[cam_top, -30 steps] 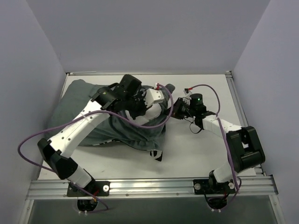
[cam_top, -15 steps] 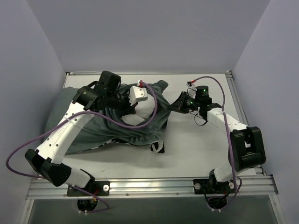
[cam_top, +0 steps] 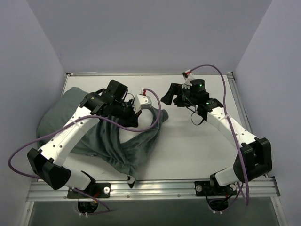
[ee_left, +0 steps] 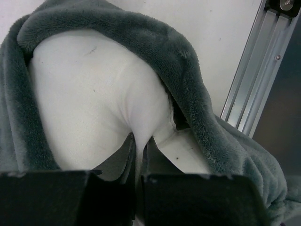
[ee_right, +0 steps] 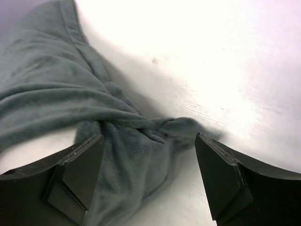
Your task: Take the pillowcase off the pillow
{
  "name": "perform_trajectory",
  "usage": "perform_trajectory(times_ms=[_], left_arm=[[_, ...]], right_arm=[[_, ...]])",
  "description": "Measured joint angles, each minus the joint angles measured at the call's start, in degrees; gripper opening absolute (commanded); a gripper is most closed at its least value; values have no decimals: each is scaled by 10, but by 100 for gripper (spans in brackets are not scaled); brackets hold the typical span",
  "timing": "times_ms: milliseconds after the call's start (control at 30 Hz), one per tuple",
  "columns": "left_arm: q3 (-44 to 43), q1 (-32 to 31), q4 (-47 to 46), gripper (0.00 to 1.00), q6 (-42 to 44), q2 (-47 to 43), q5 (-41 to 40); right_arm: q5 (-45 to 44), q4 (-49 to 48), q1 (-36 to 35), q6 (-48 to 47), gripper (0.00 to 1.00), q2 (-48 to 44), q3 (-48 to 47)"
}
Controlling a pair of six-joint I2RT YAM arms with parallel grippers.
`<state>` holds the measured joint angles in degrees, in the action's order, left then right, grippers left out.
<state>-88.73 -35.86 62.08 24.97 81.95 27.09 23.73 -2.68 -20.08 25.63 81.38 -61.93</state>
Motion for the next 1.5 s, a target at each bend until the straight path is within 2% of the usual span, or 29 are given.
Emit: perform_trajectory(times_ms=[167,267,367,400,467,500,567,600,800,933,1033,1200,1300,1333,1367,1400,1433,1467,1500], left_arm=[[2,0,-3,2,-9,-1,-3],[10,0,-7,2,-15,-4,-3],[14,0,-8,2,-21,-4,-4],[15,-1,-7,2,-23,-4,-6],[15,-2,-7,2,-28,-4,-18],[15,-2,-8,2,-32,-4,-25],[15,-2,-8,2,-38,-4,-36],[15,-2,-9,2,-40,-4,-41],[15,5,-12,2,-47,-5,-48],[3,37,-30,2,-72,-14,-48],[-49,69,-41,2,-122,-12,-66],[-205,131,-27,2,-198,15,-47],[-231,136,-28,2,-233,24,-44],[-231,134,-27,2,-240,25,-49],[-228,127,-28,2,-246,27,-60],[-221,118,-35,2,-250,27,-74],[-208,107,-45,2,-254,27,-89],[-200,99,-51,2,-257,28,-98],[-190,89,-59,2,-259,29,-109]], right_arm=[[-10,-11,-42,14,84,58,-59],[-16,-6,-85,28,84,89,-59],[-23,-6,-118,44,75,95,-39],[-26,-9,-124,50,62,94,-30],[-28,-28,-125,65,46,91,-5],[-31,-34,-124,74,28,88,11],[-36,-43,-119,88,12,80,42],[-40,-44,-117,93,0,77,53],[-57,-52,-78,105,0,47,100],[-63,-61,-33,105,0,37,140],[-65,-81,-34,110,0,38,159],[-57,-163,-48,130,0,46,145],[-69,-182,-59,132,0,67,111],[-78,-181,-66,130,7,73,103],[-87,-175,-76,129,40,77,96],[-97,-167,-85,129,57,79,92],[-105,-155,-93,126,69,79,89],[-114,-138,-100,121,87,77,85],[-127,-117,-104,116,92,73,79]])
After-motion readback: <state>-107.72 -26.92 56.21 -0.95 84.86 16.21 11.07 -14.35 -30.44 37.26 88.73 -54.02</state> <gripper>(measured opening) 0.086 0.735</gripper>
